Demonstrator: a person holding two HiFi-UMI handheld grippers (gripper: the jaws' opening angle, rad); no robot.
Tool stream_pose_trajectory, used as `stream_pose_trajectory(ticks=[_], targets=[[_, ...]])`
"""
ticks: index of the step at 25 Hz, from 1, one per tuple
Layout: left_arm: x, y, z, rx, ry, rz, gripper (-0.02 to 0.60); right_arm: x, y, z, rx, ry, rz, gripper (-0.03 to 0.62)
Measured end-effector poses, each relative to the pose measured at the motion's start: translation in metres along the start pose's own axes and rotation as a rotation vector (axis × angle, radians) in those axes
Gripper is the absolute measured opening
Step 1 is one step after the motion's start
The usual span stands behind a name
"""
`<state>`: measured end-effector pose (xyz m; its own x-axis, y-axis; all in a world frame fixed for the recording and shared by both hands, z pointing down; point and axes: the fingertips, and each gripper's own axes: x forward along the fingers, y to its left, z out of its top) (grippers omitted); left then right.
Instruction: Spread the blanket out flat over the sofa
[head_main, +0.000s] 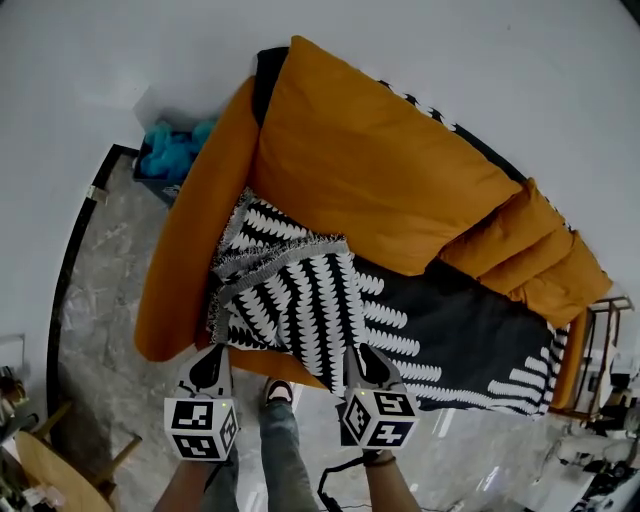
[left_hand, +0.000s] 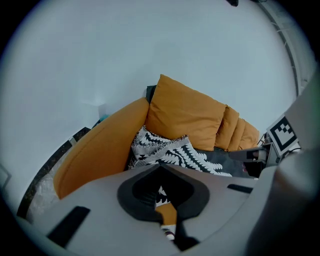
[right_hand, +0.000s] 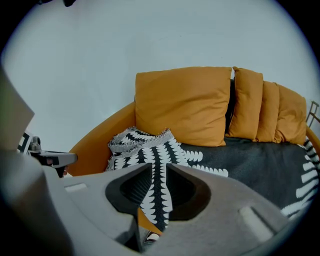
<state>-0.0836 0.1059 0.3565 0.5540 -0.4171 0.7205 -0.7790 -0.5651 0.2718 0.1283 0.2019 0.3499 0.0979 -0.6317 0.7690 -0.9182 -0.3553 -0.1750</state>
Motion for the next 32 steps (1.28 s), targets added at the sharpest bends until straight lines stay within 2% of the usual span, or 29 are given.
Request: stream_pose_trajectory(ticks=[21, 32], targets=[[0.025, 0.013, -0.012, -0.123, 0.018, 0.101, -0.009, 0.065, -0.032, 0.041, -0.213, 0.096, 0.055, 0.086], [0.06, 0.018, -0.012, -0.176, 0.006, 0.116, -0.009, 0.124, -0.044, 0.059, -0.31, 0.141, 0.085, 0.086]])
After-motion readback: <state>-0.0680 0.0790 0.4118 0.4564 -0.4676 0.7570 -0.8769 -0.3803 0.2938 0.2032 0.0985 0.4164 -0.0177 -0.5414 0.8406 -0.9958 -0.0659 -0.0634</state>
